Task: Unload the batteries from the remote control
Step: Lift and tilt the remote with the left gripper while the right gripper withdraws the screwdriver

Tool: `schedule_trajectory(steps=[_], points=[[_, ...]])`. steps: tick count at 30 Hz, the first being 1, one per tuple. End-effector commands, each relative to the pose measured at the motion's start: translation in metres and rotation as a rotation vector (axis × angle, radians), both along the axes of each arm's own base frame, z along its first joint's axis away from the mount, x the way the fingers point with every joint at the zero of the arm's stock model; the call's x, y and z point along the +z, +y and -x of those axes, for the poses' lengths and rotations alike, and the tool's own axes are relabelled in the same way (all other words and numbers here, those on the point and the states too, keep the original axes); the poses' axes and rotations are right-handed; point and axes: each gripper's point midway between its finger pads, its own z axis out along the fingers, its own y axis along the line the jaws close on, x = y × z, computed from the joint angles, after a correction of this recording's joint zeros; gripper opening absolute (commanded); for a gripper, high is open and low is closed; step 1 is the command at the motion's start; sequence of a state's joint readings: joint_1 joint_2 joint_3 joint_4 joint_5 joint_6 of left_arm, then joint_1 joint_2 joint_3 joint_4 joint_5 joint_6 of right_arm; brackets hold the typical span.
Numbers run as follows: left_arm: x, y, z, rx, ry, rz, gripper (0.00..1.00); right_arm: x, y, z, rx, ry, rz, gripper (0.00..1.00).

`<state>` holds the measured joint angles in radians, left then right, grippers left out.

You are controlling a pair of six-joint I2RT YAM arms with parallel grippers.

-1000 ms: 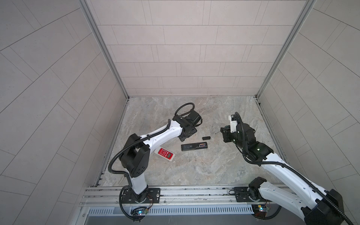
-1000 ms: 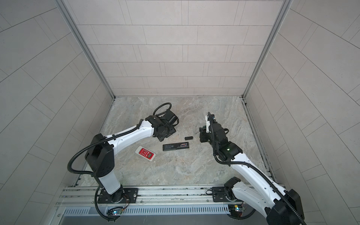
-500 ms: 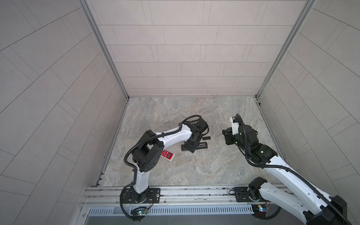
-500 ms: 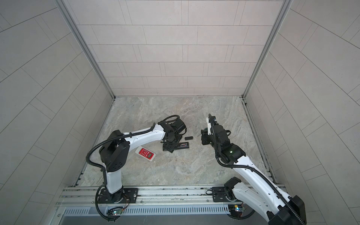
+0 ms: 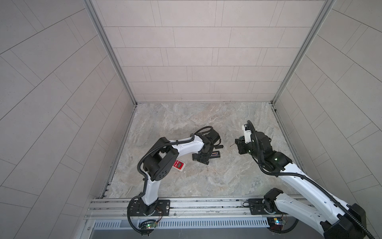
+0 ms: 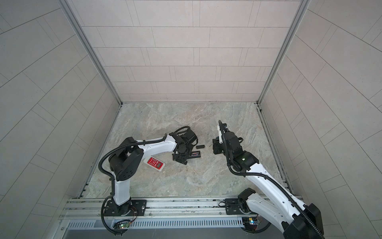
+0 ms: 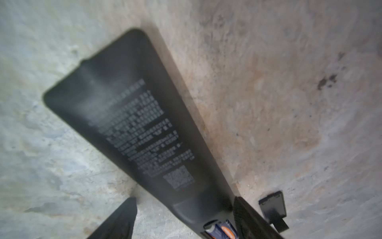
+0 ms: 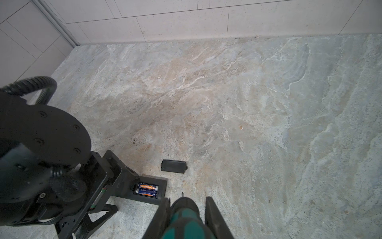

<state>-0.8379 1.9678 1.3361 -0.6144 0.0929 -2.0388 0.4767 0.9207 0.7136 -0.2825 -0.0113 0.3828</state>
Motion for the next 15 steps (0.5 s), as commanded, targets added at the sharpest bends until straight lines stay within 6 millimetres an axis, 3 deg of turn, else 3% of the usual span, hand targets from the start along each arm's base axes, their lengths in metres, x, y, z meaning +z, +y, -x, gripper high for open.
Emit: schedule_trajectory(steps=[1,5,15], points=[[-0.014,0.001,0.004,0.105,0.050,-0.002,0.80,0.011,0.003,-0.003,0.013,-0.020,-0.006,0.01],[-0.025,-0.002,0.003,0.108,0.082,-0.004,0.78,0.008,0.005,-0.005,0.018,-0.008,-0.002,0.01],[-0.024,0.013,-0.002,0.055,0.087,-0.092,0.64,0.002,0.004,-0.009,0.004,0.001,-0.008,0.01]])
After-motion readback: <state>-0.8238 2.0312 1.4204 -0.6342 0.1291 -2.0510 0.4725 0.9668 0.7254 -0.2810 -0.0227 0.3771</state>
